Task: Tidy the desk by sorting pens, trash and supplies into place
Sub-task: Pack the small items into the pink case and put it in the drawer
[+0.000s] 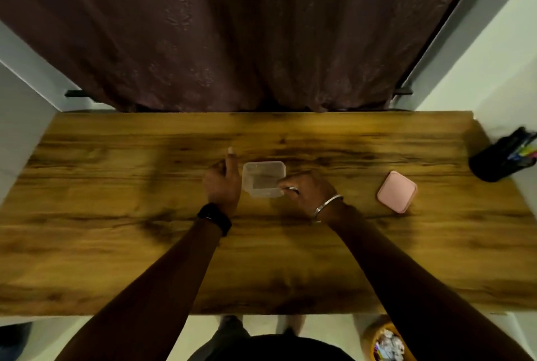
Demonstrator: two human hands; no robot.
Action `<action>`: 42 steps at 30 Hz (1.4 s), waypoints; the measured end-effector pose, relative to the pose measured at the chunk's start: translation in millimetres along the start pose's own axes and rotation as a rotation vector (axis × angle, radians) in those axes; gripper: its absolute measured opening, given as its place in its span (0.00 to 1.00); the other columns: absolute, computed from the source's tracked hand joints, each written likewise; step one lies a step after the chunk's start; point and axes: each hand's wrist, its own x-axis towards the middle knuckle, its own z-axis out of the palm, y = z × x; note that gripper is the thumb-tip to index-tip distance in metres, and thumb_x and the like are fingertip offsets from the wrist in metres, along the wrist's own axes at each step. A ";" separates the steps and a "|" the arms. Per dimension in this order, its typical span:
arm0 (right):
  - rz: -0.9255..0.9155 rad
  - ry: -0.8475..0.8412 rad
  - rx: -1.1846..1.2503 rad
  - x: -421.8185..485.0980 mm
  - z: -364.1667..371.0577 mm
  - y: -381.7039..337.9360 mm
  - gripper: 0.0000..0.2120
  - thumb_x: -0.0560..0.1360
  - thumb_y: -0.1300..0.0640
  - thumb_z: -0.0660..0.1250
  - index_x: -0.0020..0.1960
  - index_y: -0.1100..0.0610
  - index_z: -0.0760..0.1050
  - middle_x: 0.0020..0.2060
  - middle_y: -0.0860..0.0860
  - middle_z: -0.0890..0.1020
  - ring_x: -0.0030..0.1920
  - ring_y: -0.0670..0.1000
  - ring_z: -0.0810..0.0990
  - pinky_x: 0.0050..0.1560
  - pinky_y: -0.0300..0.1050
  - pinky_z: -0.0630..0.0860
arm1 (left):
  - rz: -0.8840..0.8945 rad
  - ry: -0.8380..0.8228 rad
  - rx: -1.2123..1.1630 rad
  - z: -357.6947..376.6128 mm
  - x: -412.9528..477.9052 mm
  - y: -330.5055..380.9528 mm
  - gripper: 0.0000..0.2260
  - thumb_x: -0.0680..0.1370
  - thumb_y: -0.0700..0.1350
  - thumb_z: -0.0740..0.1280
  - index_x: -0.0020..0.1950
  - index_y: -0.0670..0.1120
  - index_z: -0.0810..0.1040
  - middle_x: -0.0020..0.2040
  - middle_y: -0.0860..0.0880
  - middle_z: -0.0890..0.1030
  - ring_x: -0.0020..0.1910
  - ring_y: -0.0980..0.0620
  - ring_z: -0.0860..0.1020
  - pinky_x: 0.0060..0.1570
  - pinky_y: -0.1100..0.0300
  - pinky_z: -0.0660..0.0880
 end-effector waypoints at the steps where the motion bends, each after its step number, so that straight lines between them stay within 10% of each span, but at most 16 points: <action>1: 0.000 -0.001 0.007 -3.6 -2.3 4.6 0.10 0.77 0.55 0.70 0.57 0.50 0.85 0.54 0.50 0.87 0.55 0.52 0.84 0.57 0.48 0.79 | 0.008 -0.017 0.005 5.6 -2.1 3.2 0.29 0.84 0.61 0.62 0.28 0.48 0.61 0.25 0.51 0.62 0.26 0.49 0.62 0.31 0.53 0.58; 11: 0.161 0.198 0.489 -3.2 -5.4 19.6 0.05 0.77 0.63 0.68 0.50 0.55 0.81 0.41 0.44 0.83 0.41 0.38 0.81 0.44 0.40 0.77 | 0.136 -0.122 0.118 17.8 11.8 11.7 0.25 0.85 0.60 0.60 0.31 0.52 0.62 0.27 0.55 0.63 0.26 0.58 0.63 0.29 0.60 0.61; 14: 0.186 0.219 0.666 10.3 -4.2 8.8 0.05 0.81 0.63 0.62 0.54 0.58 0.77 0.33 0.50 0.78 0.32 0.48 0.77 0.35 0.43 0.74 | 0.206 -0.147 0.091 18.2 17.5 14.4 0.23 0.79 0.65 0.64 0.33 0.52 0.62 0.29 0.55 0.64 0.28 0.58 0.64 0.30 0.60 0.61; 17: 0.114 0.297 0.719 25.4 5.0 -4.1 0.06 0.82 0.57 0.60 0.55 0.57 0.74 0.40 0.55 0.82 0.41 0.57 0.82 0.44 0.51 0.79 | 0.255 -0.170 0.190 25.1 21.4 12.8 0.22 0.76 0.64 0.69 0.35 0.49 0.70 0.30 0.52 0.73 0.30 0.57 0.71 0.28 0.66 0.63; 21: 0.065 0.423 0.559 30.8 28.4 -20.3 0.09 0.82 0.56 0.59 0.56 0.60 0.73 0.44 0.46 0.78 0.42 0.37 0.75 0.44 0.35 0.70 | 0.357 -0.236 0.336 34.8 20.0 3.2 0.12 0.79 0.52 0.74 0.42 0.47 0.77 0.42 0.51 0.81 0.39 0.54 0.78 0.34 0.72 0.66; 24: 0.032 0.505 0.375 28.5 46.7 -18.5 0.09 0.83 0.55 0.57 0.56 0.57 0.73 0.47 0.50 0.79 0.47 0.48 0.77 0.47 0.45 0.72 | 0.458 -0.269 0.387 35.2 13.1 -2.6 0.06 0.79 0.45 0.73 0.46 0.43 0.81 0.48 0.45 0.81 0.41 0.54 0.76 0.39 0.76 0.66; 29: 0.104 0.451 0.242 30.6 65.2 -3.6 0.12 0.83 0.52 0.54 0.57 0.57 0.73 0.66 0.57 0.77 0.77 0.56 0.64 0.77 0.60 0.52 | 0.601 -0.385 0.351 32.2 11.4 -14.4 0.07 0.79 0.45 0.72 0.53 0.43 0.81 0.53 0.45 0.80 0.51 0.47 0.80 0.47 0.54 0.79; 34: 0.064 0.452 0.347 29.0 59.2 1.7 0.17 0.83 0.50 0.54 0.58 0.61 0.75 0.57 0.58 0.79 0.61 0.57 0.77 0.60 0.56 0.75 | 0.545 -0.425 0.299 30.4 6.1 -12.5 0.15 0.80 0.52 0.65 0.59 0.43 0.80 0.56 0.46 0.81 0.53 0.48 0.80 0.50 0.47 0.81; 38: 0.185 0.470 0.527 20.8 52.0 1.8 0.15 0.84 0.51 0.54 0.59 0.57 0.77 0.53 0.52 0.83 0.53 0.48 0.82 0.51 0.45 0.78 | 0.407 -0.383 0.062 26.4 7.3 -7.0 0.10 0.81 0.37 0.60 0.60 0.42 0.78 0.55 0.45 0.83 0.53 0.49 0.82 0.53 0.46 0.81; 42: 0.252 0.732 0.393 3.4 26.5 28.1 0.11 0.81 0.59 0.59 0.57 0.57 0.79 0.53 0.51 0.83 0.53 0.47 0.81 0.54 0.44 0.76 | 0.431 -0.308 0.185 16.6 14.2 -8.6 0.20 0.76 0.30 0.60 0.66 0.40 0.78 0.65 0.42 0.80 0.60 0.54 0.78 0.60 0.65 0.76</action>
